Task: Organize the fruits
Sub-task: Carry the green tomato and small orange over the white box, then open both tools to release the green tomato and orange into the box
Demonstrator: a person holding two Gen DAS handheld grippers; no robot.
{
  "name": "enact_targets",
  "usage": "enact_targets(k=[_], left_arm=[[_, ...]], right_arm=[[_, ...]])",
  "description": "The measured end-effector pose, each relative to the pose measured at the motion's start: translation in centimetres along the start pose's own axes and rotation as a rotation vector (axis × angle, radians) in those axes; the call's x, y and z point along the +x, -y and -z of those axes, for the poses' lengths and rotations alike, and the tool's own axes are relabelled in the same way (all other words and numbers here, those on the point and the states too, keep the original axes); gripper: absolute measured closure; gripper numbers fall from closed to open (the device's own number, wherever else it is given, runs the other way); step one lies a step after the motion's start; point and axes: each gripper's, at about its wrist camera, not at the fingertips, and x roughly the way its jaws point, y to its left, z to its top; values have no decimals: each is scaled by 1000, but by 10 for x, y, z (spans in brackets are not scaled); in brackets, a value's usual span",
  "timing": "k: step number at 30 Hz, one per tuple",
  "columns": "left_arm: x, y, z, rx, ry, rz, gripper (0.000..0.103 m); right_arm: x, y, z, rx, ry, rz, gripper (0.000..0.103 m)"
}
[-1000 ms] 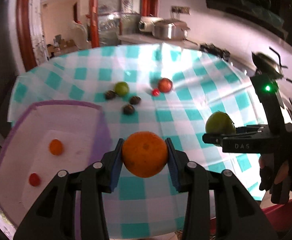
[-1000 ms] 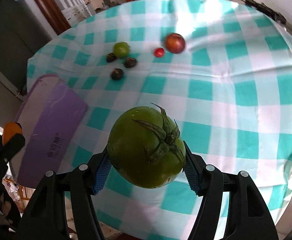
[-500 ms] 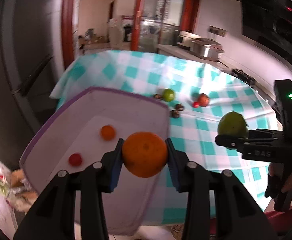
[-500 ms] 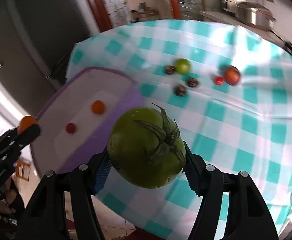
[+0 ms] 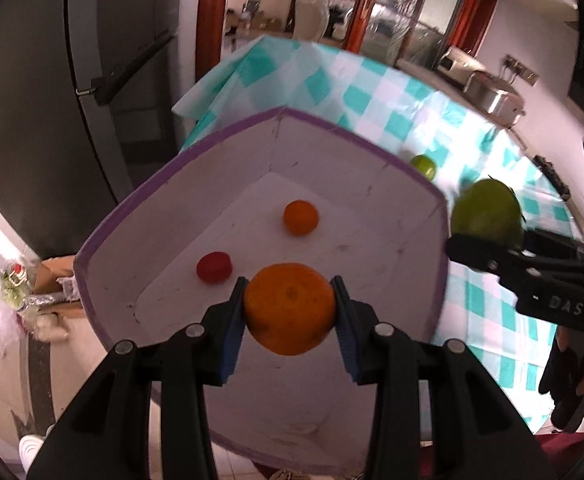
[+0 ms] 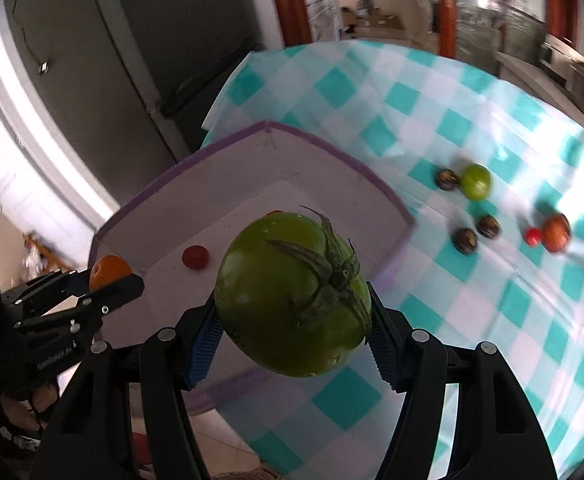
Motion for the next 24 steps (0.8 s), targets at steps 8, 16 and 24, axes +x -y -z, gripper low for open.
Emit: enact_targets(k=[8, 16, 24], left_arm=[[63, 17, -21, -5, -210, -29, 63], [121, 14, -27, -42, -379, -142, 62], [153, 7, -24, -58, -483, -188, 61]], right_arm=[[85, -15, -33, -246, -249, 60, 39], [132, -4, -36, -356, -375, 83, 39], [173, 1, -33, -407, -513, 103, 39]])
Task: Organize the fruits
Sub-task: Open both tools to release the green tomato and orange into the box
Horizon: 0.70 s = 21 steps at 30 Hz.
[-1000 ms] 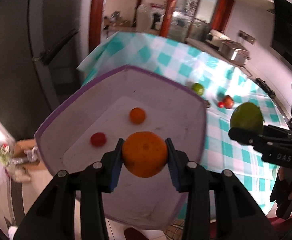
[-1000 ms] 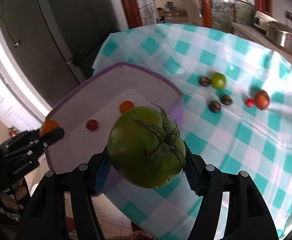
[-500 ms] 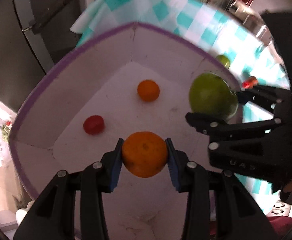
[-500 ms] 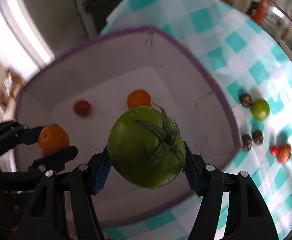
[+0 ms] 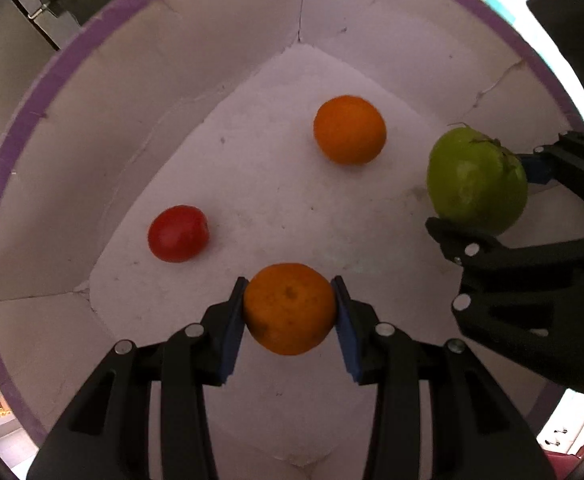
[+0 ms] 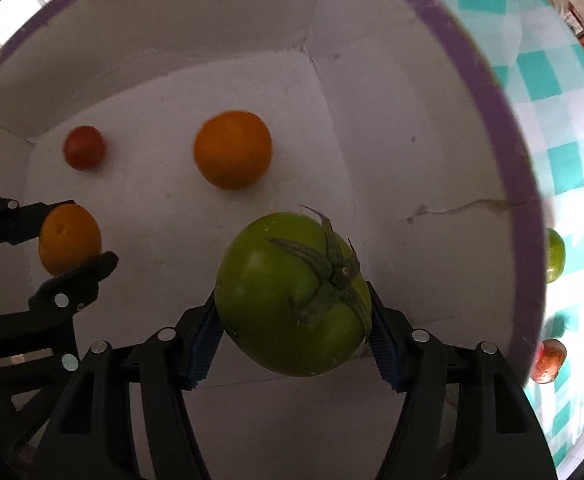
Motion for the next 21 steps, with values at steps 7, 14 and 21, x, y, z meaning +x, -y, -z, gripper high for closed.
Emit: enact_targets(k=[7, 14, 21], left_arm=[[7, -4, 1, -14, -30, -6, 47], [1, -18, 3, -66, -18, -6, 34], [-46, -36, 19, -73, 123, 57, 21]], right_arm=[[2, 1, 0, 15, -26, -15, 39], [2, 7, -1, 38, -32, -9, 40], [-35, -1, 9, 88, 47, 62, 20]])
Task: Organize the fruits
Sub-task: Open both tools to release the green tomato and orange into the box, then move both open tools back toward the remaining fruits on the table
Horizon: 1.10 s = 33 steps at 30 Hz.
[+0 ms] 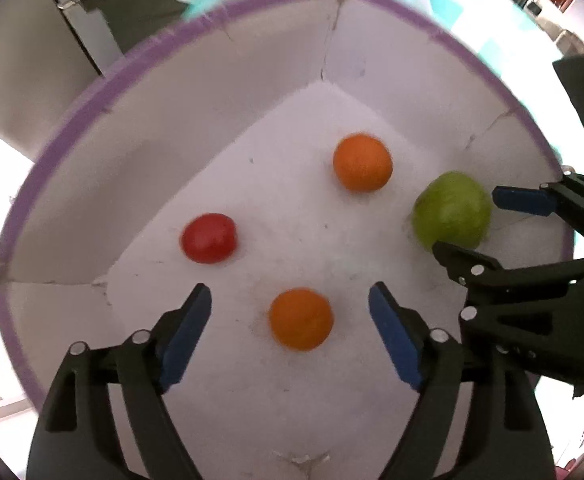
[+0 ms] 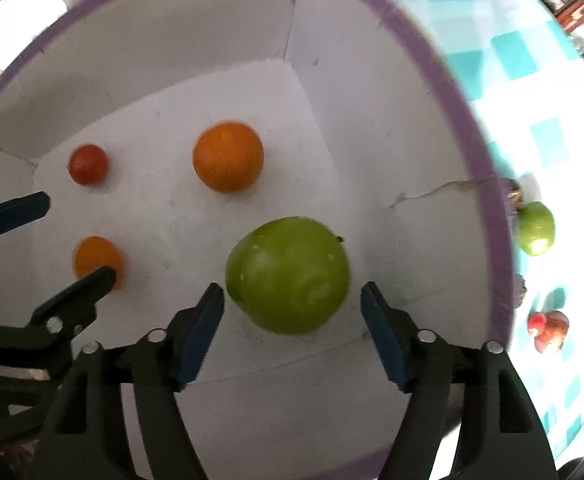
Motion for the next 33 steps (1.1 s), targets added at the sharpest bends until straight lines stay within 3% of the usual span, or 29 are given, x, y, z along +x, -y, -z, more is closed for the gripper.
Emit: enact_targets(k=[3, 7, 10, 13, 15, 17, 21, 25, 28, 33], left_arm=[[-25, -12, 10, -12, 72, 17, 13], [-60, -36, 32, -47, 197, 78, 11], [-89, -26, 30, -72, 321, 101, 9], [-126, -11, 44, -23, 503, 89, 5], [-142, 5, 51, 20, 596, 108, 2], [-155, 24, 56, 59, 647, 173, 2], [-159, 64, 66, 172, 625, 301, 2], [-158, 115, 77, 364, 619, 390, 2], [-150, 146, 85, 471, 612, 422, 2], [-121, 208, 85, 614, 519, 432, 2]], right_arm=[[-27, 0, 6, 39, 72, 15, 16], [-67, 8, 25, 114, 218, 5, 16], [-96, 13, 43, 212, 343, -25, 16], [-125, 27, 90, 346, 499, -67, 15], [-134, 34, 116, 413, 557, -57, 15], [-136, 47, 141, 477, 562, -26, 15], [-122, 73, 193, 626, 501, 37, 15], [-101, 110, 238, 777, 432, 72, 15], [-81, 138, 265, 879, 395, 73, 15], [-54, 179, 289, 978, 341, 58, 15]])
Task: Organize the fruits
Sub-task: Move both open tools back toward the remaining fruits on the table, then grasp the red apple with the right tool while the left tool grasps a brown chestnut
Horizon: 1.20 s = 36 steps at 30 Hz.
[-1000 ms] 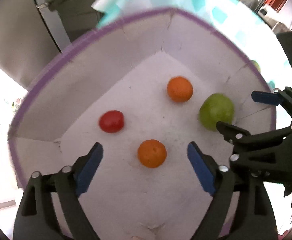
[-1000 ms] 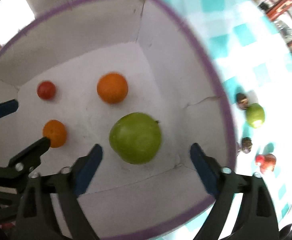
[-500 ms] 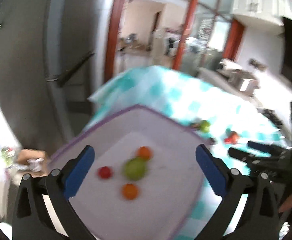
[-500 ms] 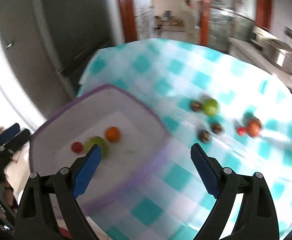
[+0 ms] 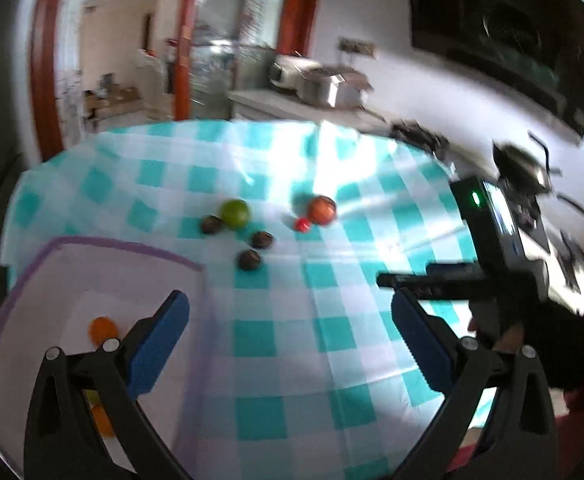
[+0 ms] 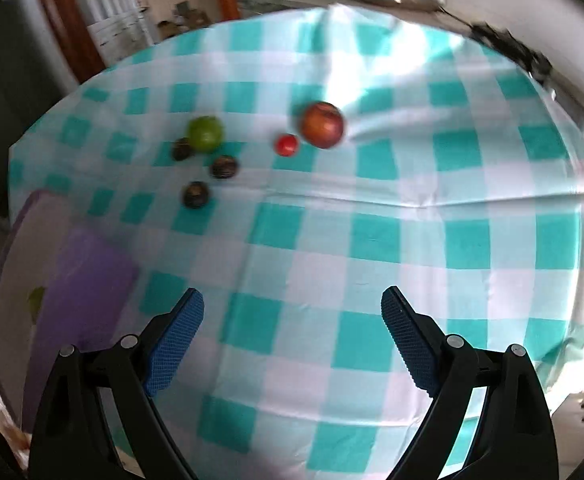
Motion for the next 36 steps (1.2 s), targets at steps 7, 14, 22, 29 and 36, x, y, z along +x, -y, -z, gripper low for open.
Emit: enact_targets(k=[7, 14, 22, 29, 36], left_arm=[[93, 27, 0, 33, -199, 12, 2], [177, 36, 32, -7, -418, -37, 2], [222, 38, 56, -25, -525, -102, 2], [245, 21, 43, -109, -511, -168, 2], [271, -1, 17, -182, -448, -214, 2]], right_arm=[[41, 44, -29, 46, -67, -23, 15], [103, 60, -84, 109, -89, -100, 15], [169, 55, -159, 250, -42, -175, 15], [213, 43, -180, 261, -67, -94, 25], [213, 27, -178, 114, -44, -5, 39]])
